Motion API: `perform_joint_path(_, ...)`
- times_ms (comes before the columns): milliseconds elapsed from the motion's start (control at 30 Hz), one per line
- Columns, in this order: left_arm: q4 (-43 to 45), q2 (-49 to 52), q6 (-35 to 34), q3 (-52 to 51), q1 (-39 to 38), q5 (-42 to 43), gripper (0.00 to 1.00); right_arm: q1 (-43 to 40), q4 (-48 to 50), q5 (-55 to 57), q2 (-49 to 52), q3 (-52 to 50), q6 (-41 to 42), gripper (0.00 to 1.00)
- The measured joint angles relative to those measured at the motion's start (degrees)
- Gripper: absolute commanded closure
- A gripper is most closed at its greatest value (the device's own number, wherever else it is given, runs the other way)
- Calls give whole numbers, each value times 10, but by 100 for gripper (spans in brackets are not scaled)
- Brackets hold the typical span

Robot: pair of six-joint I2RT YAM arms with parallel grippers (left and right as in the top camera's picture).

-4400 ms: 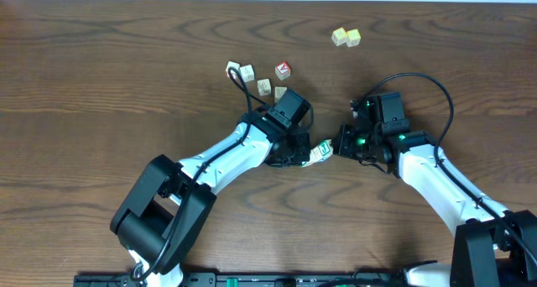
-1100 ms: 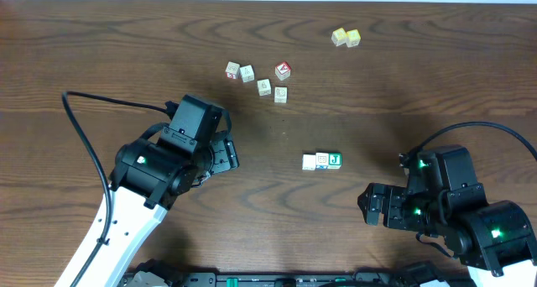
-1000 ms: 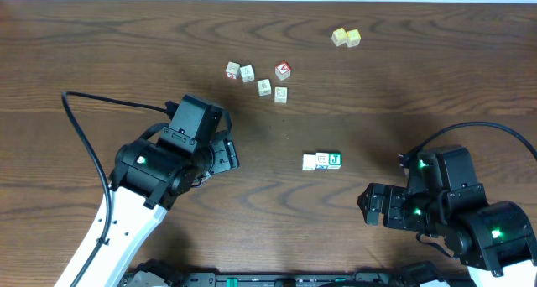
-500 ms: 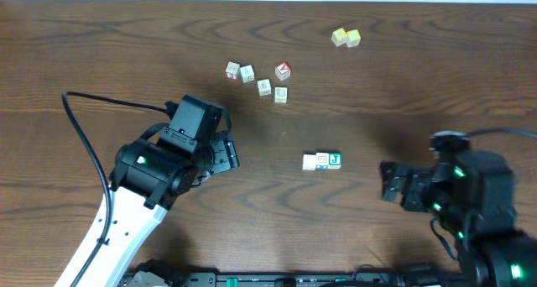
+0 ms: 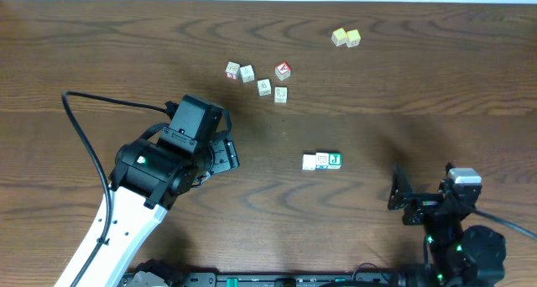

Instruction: Lift 3 blocks

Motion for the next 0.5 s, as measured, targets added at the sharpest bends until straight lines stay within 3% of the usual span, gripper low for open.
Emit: perform_joint_path(500, 0, 0, 0, 0, 0, 0, 24, -12, 264, 2, -57, -206, -5, 1)
